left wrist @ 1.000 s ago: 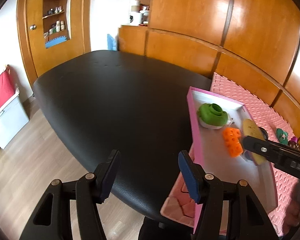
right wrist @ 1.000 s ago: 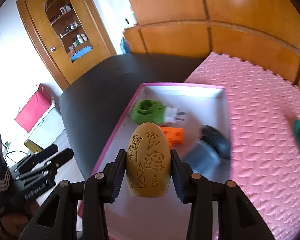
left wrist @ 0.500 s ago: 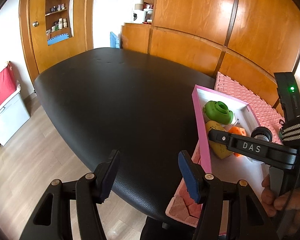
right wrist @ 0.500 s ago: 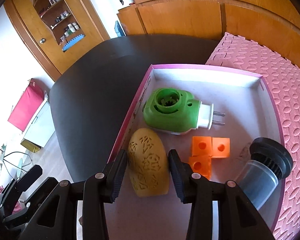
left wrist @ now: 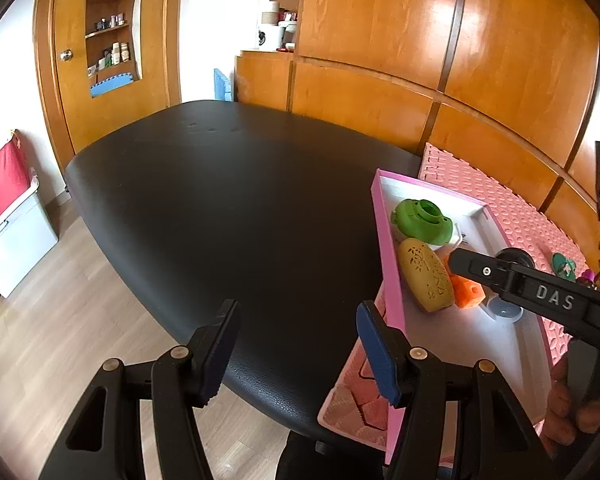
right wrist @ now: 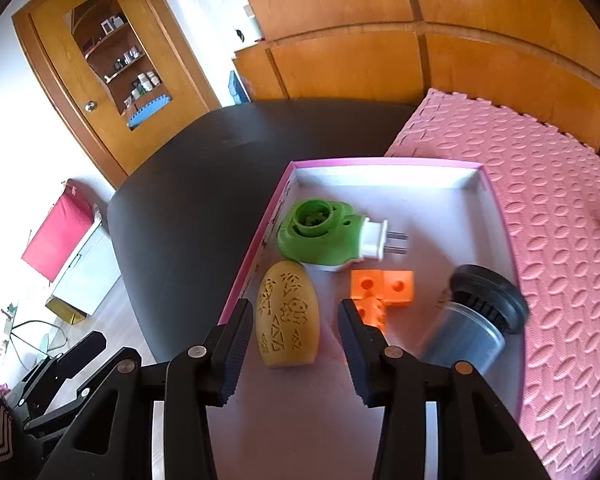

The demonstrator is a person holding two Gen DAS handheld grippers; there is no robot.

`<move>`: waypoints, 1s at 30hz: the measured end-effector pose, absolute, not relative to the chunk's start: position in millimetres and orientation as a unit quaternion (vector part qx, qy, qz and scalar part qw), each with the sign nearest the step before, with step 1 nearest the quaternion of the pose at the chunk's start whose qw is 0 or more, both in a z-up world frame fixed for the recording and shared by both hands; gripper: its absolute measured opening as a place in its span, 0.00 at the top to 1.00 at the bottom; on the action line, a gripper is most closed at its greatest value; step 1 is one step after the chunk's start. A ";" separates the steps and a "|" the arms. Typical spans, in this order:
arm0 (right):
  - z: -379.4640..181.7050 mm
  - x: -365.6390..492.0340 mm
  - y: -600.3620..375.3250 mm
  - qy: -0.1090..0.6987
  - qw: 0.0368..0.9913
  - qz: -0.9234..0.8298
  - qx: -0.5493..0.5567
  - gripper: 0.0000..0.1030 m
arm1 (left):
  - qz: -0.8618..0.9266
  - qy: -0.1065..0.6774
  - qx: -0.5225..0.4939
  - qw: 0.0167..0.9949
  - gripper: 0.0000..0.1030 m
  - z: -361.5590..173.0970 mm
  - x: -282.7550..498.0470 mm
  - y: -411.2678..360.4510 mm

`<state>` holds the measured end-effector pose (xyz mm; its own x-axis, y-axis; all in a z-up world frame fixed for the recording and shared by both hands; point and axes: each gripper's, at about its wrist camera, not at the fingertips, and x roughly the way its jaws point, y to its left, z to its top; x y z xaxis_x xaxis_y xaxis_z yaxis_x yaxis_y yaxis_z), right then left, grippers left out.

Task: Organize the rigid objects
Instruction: 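Carry the yellow egg-shaped soap into the tray and open the right gripper, then move the left gripper over the mat toward the red puzzle piece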

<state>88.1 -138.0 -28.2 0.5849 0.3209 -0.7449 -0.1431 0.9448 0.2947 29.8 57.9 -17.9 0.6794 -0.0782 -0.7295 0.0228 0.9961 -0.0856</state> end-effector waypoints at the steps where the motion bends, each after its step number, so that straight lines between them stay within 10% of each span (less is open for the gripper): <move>1: -25.5 85.3 -140.5 0.433 0.887 0.128 0.100 0.57 | -0.029 0.399 -0.033 0.916 0.41 -17.2 29.4 56.1; 30: 3.8 3.2 -296.0 0.380 0.920 -0.034 0.090 0.57 | -0.126 0.380 0.042 0.915 0.41 -1.6 8.2 -24.2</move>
<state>3.2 -296.0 3.8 0.7093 0.0059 -0.7049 0.1304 0.9816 0.1394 8.2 -24.2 -1.6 0.6798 -0.1983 -0.7061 0.2620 0.9649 -0.0188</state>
